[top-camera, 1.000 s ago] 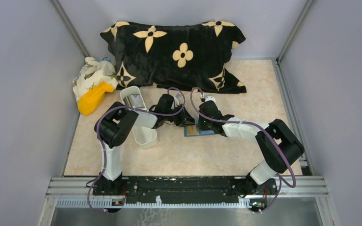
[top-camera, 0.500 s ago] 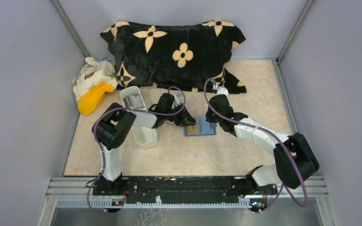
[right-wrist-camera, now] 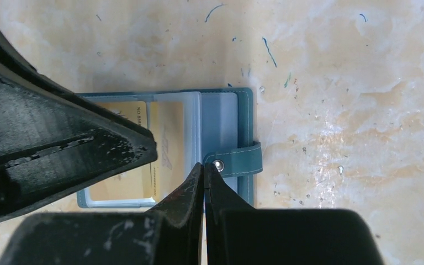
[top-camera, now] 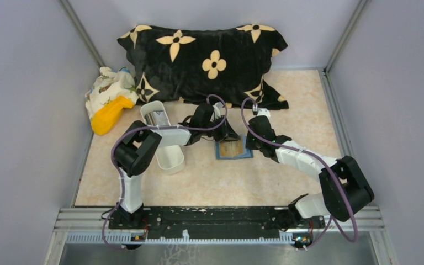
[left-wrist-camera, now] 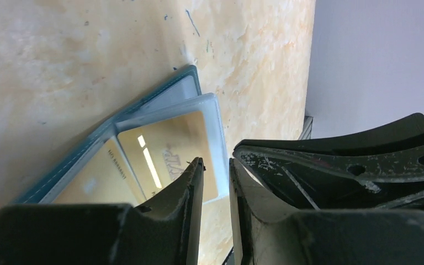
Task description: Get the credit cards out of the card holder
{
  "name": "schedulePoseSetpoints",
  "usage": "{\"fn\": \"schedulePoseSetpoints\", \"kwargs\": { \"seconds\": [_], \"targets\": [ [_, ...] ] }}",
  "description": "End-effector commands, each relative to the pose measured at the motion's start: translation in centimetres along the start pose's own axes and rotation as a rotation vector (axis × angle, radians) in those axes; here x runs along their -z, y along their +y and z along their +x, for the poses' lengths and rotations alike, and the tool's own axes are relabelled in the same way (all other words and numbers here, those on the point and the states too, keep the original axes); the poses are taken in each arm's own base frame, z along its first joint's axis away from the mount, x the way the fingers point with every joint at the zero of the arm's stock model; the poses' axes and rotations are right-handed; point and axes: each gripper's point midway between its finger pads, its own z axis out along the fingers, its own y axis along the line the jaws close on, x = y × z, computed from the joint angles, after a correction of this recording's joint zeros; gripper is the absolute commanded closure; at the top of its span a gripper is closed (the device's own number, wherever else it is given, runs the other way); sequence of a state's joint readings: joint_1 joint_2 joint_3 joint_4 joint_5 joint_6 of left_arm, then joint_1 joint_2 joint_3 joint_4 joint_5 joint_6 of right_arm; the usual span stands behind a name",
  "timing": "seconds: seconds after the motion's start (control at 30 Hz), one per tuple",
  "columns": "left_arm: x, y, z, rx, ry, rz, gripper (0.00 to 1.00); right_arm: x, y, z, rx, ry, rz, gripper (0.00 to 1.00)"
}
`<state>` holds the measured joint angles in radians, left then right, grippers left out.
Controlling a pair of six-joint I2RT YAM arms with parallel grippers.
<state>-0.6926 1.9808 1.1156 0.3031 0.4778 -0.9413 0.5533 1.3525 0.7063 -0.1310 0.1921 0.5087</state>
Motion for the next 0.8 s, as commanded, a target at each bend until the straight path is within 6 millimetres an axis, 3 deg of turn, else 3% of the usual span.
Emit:
{"fn": "schedulePoseSetpoints", "kwargs": {
  "seconds": [0.0, 0.2, 0.4, 0.6, 0.77],
  "targets": [
    [-1.6, 1.1, 0.6, -0.016, 0.022, -0.041, 0.70, 1.2, 0.9, -1.8, -0.019, -0.073, -0.057, 1.00],
    [-2.1, 2.5, 1.3, 0.005, 0.029, -0.056, 0.70, 2.2, 2.8, -2.7, -0.014, -0.088, -0.153, 1.00],
    [-0.2, 0.7, -0.4, -0.071, -0.060, -0.055, 0.71, 2.5, 4.1, -3.0, -0.024, -0.102, -0.224, 1.00],
    [2.0, 0.0, -0.9, -0.133, -0.131, -0.044, 0.70, -0.7, 3.5, -0.4, -0.034, -0.029, -0.193, 1.00],
    [2.8, 1.7, -0.3, -0.186, -0.130, -0.078, 0.65, -4.2, 2.7, 3.0, -0.060, 0.080, -0.154, 1.00]
  ]
}}
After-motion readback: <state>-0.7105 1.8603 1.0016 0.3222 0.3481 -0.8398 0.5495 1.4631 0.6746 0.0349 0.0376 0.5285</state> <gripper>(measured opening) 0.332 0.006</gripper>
